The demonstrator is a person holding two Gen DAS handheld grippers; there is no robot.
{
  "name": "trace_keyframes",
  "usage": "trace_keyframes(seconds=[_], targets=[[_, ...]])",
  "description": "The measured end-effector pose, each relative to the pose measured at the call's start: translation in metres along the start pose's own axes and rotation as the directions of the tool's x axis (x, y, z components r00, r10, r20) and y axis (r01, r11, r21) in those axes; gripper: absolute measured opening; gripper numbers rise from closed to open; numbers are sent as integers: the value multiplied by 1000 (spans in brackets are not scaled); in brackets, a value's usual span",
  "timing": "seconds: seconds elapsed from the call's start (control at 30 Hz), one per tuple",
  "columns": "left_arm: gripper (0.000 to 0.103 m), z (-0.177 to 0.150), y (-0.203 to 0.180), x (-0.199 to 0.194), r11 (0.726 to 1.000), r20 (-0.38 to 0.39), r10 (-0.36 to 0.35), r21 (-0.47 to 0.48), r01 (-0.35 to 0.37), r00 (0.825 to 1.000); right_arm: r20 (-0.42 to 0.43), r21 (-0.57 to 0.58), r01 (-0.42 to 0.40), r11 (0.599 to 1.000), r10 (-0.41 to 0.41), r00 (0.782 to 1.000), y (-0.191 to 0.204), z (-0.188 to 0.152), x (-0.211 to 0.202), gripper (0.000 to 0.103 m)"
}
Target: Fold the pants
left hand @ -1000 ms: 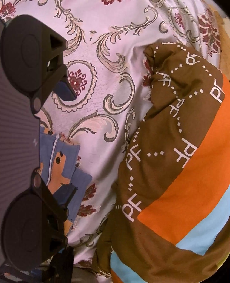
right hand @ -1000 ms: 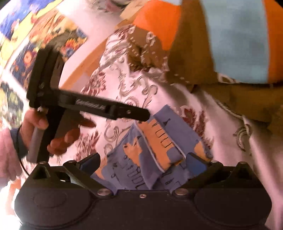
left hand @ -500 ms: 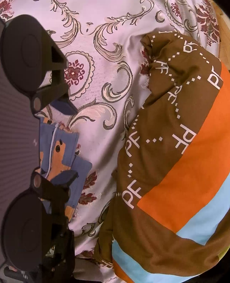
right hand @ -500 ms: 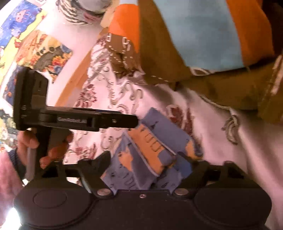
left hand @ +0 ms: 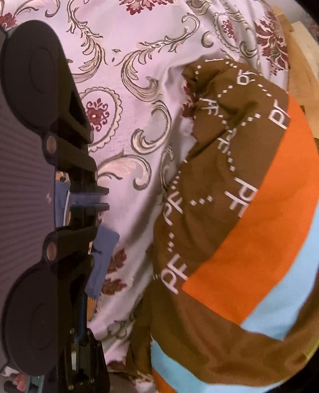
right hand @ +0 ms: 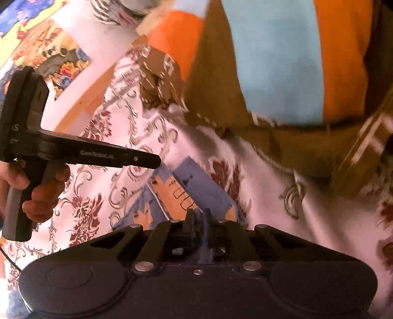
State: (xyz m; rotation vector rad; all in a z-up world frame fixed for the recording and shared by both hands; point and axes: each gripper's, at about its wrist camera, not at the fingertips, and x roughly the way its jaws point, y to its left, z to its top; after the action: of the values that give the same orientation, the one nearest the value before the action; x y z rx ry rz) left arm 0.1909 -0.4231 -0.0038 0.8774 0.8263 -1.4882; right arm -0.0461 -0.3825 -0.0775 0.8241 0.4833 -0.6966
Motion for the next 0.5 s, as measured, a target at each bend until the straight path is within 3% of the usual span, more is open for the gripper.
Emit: trace_keyframes(seconds=[0.13, 0.2, 0.33, 0.4, 0.47, 0.5], targets=[[10, 0, -2, 0, 1000, -36, -18, -17, 18, 999, -5, -28, 0, 1000, 0, 1000, 3, -2, -3, 5], [30, -2, 3, 3, 998, -62, -29, -54, 26, 998, -17, -32, 3, 999, -3, 1000, 3, -3, -1, 5], [41, -1, 11, 11, 994, -63, -48, -102, 42, 997, -41, -43, 11, 999, -13, 999, 4, -3, 2, 5], [58, 0, 14, 19, 991, -73, -71, -119, 62, 995, -52, -44, 13, 999, -15, 999, 3, -4, 4, 5], [56, 1, 14, 26, 992, -87, -79, -110, 69, 993, -61, -43, 12, 999, -15, 998, 3, -4, 6, 5], [46, 2, 13, 29, 992, -89, -83, -101, 74, 993, -64, -44, 14, 999, -16, 998, 3, -4, 6, 5]])
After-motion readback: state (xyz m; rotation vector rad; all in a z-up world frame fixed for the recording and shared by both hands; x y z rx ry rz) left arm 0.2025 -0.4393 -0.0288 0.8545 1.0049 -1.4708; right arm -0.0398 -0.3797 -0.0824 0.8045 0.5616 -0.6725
